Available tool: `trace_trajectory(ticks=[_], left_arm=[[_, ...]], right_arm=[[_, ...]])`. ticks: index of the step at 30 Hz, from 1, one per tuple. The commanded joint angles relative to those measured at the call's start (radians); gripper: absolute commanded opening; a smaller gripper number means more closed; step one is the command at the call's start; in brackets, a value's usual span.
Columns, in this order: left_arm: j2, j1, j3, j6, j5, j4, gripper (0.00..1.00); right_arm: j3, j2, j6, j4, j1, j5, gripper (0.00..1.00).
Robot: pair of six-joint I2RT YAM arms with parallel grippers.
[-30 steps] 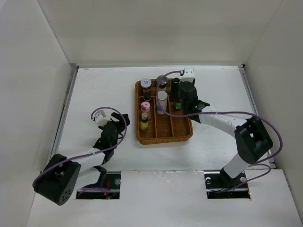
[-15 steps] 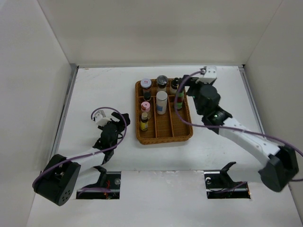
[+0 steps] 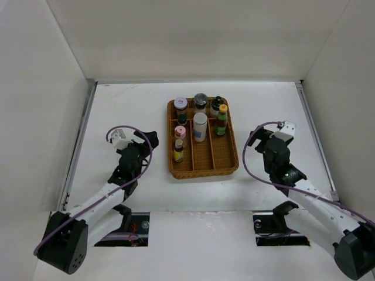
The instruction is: Organize the condiment bottles
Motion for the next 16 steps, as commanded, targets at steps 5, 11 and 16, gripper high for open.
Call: trace_trajectory(ticks=[5,11,16], left_arm=[[-0.017,0.061,0.225,-0.013,0.073,-0.452,1.00],[-0.079,0.076,0.241,-0.009,0.093,-0.567,1.00],[-0.047,0.075,0.293,0.002,0.099,-0.632,1.00]], right_arm=[[0.052,0.016,0.155,-0.137,-0.067,-0.049,1.00],[0.055,0.045,0.183,-0.105,-0.059,-0.060,1.00],[0.070,0.062,0.221,-0.080,-0.041,-0.089,1.00]])
